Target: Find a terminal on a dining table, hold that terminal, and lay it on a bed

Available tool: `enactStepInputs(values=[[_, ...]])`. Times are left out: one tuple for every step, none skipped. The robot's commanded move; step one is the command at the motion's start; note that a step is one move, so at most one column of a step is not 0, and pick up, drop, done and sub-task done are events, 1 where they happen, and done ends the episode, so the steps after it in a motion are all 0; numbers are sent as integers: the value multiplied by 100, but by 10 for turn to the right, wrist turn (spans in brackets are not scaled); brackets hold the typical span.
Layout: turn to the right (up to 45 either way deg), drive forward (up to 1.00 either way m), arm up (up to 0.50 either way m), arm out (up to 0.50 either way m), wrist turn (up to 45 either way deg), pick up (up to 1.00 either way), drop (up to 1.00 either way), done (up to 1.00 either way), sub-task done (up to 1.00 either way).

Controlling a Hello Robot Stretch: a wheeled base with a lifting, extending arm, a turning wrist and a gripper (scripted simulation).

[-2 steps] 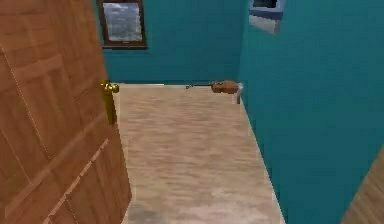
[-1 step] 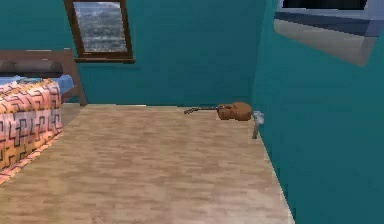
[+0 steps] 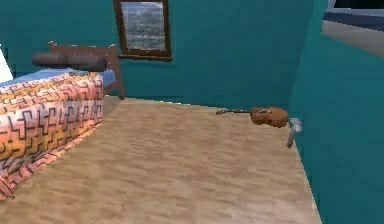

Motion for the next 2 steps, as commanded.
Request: enactStepInputs(values=[[0, 25, 0, 0, 0, 0, 0, 0, 0], [-270, 0, 0, 0, 0, 0, 0, 0, 0]])
